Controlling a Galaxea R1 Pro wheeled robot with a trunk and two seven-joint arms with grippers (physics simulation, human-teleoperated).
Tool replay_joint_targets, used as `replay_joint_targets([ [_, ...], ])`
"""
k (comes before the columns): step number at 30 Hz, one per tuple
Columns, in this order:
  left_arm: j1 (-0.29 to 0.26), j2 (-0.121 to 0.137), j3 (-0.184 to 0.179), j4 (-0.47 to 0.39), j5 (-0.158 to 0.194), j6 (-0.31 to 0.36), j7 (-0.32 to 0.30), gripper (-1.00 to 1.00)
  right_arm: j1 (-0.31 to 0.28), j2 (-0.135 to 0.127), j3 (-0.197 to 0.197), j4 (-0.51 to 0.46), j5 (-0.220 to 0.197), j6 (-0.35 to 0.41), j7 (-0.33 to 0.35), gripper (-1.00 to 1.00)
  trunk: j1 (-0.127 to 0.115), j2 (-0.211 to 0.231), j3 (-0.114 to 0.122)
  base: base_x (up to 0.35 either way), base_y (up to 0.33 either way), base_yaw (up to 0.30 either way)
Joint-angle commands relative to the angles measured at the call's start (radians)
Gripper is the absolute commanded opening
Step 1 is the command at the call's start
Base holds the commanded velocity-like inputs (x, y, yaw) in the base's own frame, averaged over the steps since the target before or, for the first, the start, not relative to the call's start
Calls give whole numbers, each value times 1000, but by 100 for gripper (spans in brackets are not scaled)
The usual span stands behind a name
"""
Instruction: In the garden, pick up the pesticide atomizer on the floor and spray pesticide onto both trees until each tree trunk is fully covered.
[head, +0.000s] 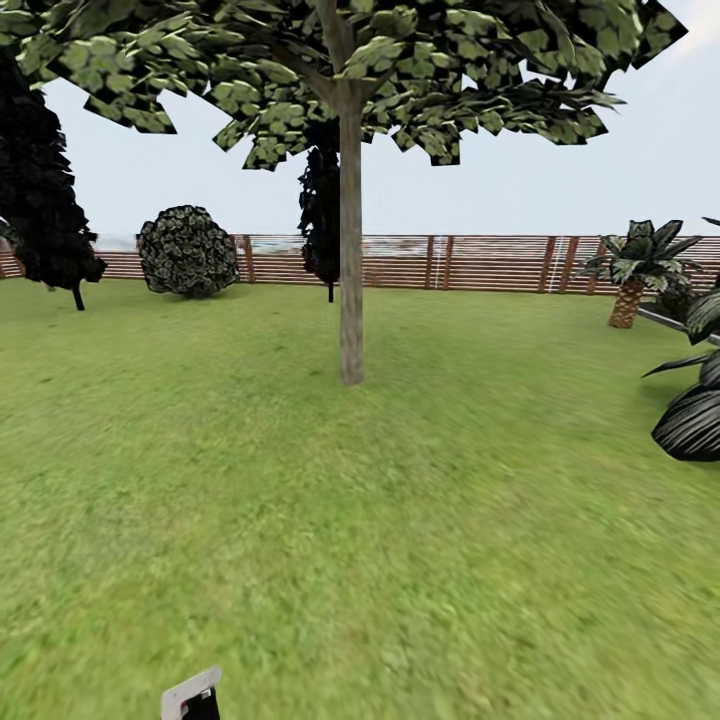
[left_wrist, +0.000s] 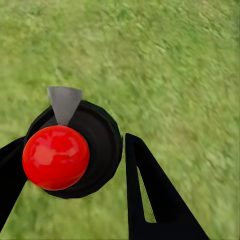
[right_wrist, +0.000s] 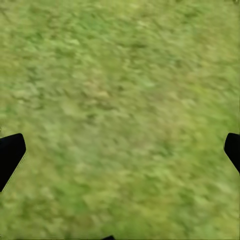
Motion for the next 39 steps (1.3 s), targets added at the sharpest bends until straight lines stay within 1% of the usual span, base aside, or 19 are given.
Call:
replay_joint_targets([
  [1,0,1,-7,0,5,-4,7,-100,0,0,-4,1,-4,-4,5,100,1,0,0,335,0,0],
  [33,0,0,-7,0,6,-4,7,-100,0,0,-3,3,-4,-3,5,100,1,0,0,335,0,0],
  [39,0,1,-7,0,6,-4,7,-100,0,1,-2,2,-3,-3,5,100,1,0,1,335,0,101],
])
